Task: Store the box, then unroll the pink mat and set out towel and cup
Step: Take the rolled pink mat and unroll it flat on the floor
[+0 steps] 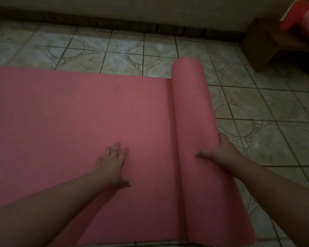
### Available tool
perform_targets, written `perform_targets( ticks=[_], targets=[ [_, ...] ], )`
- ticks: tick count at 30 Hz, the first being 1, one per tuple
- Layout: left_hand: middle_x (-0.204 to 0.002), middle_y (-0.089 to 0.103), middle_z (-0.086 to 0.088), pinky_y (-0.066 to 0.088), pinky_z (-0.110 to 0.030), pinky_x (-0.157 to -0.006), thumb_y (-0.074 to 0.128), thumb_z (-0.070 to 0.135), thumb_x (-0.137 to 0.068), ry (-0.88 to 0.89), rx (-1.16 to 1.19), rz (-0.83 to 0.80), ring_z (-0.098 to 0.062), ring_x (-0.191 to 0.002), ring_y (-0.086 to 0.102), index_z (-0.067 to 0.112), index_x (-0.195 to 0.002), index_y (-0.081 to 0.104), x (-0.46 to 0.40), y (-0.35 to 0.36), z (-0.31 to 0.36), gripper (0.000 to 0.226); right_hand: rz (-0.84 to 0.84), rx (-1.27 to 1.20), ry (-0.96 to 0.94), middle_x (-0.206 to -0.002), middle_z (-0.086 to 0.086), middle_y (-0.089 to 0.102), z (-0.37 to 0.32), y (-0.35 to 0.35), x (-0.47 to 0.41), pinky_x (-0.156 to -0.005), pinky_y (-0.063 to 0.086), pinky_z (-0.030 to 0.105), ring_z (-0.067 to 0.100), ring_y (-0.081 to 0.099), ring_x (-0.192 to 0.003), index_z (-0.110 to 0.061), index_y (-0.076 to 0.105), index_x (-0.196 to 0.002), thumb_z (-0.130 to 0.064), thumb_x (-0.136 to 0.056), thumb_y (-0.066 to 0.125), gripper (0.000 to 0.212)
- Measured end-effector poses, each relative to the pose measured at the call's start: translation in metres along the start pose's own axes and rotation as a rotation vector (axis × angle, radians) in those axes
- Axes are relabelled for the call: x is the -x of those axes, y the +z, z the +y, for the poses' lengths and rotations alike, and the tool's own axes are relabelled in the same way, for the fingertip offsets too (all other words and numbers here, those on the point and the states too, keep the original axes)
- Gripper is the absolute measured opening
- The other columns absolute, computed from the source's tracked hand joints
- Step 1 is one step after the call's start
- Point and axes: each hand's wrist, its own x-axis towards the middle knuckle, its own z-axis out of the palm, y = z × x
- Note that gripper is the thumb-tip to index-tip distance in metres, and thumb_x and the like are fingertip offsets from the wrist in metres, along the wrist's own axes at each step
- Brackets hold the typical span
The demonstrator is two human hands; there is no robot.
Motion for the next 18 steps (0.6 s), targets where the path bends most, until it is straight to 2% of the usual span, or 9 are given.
perform_targets(
  ticks=[9,13,16,18],
  targets=[
    [-0.157,-0.022,-0.009,0.020,-0.052,-0.116,0.074,0.062,-0.061,-0.065,0.002,-0.008,-0.034,-0.146,-0.009,0.024,-0.149,-0.009,0.011,-0.007,-0.037,0.127,-0.048,-0.031,-0.078,-0.131,0.005,0.058,-0.021,0.031,0.007,-0.099,0.048,0.043,0.024,0.060,-0.111,-0.021,0.030,-0.146,-0.035,-0.046,0.090,0.117],
    [-0.157,-0.020,-0.012,0.021,-0.054,-0.115,0.078,0.057,-0.058,-0.099,0.038,-0.036,-0.038,-0.145,-0.008,0.021,-0.150,-0.005,0.007,-0.009,-0.032,0.129,-0.067,-0.047,-0.046,-0.134,0.006,0.054,-0.015,0.022,0.008,-0.100,0.046,0.039,0.022,0.057,-0.112,-0.019,0.023,-0.148,-0.032,-0.050,0.092,0.121],
    [-0.157,-0.017,-0.014,0.020,-0.055,-0.114,0.073,0.057,-0.064,-0.121,0.107,-0.030,-0.040,-0.144,-0.007,0.020,-0.150,-0.003,0.003,-0.008,-0.022,0.121,0.024,0.011,-0.045,-0.148,0.013,0.039,-0.006,0.000,0.009,-0.108,0.036,0.036,0.027,0.044,-0.129,-0.016,0.014,-0.151,-0.026,-0.050,0.093,0.129],
    [-0.158,-0.016,-0.014,0.019,-0.056,-0.114,0.067,0.060,-0.069,-0.114,0.144,-0.007,-0.039,-0.144,-0.006,0.023,-0.150,-0.001,0.003,-0.005,-0.018,0.112,0.143,0.088,-0.073,-0.150,0.016,0.033,0.000,-0.017,0.007,-0.111,0.031,0.038,0.031,0.034,-0.137,-0.018,0.022,-0.150,-0.019,-0.051,0.092,0.121]
  ],
)
